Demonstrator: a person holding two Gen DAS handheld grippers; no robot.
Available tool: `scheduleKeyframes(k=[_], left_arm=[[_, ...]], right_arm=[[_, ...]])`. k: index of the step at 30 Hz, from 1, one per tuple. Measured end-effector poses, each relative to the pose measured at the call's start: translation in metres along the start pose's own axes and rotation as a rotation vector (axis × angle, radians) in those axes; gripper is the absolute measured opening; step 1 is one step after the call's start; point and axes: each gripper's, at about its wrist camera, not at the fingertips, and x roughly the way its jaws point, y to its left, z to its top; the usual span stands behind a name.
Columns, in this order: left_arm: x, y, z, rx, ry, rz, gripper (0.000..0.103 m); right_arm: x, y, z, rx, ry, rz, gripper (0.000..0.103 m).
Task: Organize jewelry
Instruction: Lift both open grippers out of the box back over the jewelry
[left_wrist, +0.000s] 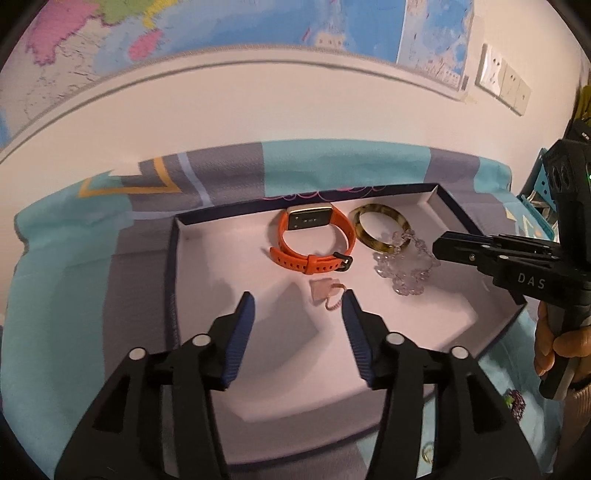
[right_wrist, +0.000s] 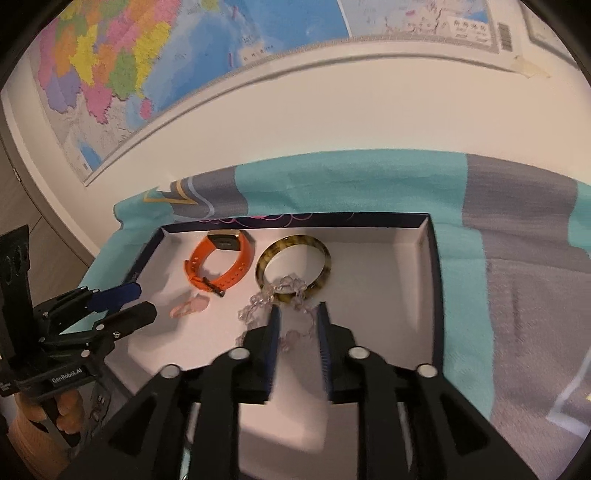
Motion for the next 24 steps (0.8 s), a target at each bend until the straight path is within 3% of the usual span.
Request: scheduleKeyframes(k=[1,7,14,24], left_arm=[[-0.006,0.000,-0.002,0.002,-0.014,0.005,0.054],[-0.043,-0.001,-0.020,0.016,-0.072,-0.007,0.061],[-0.072,-0.007,-0.049,0.037,-0.095,-0.025,0.064],[-0.084,-0.013,-0.089,0.019,-0.068,-0.041,0.066]], right_arm=[[-0.006,0.001,-0.002,-0.009,-0.010,0.001,0.033],[-0.052,0.016,-0.023,-0.094,-0.062,0.012,0.044],[-0.088,0.023,-0.071,-0.159,-0.028,0.031,0.045],[-0.093,0.021,-0.128,-0.167,0.066,0.018,0.045]])
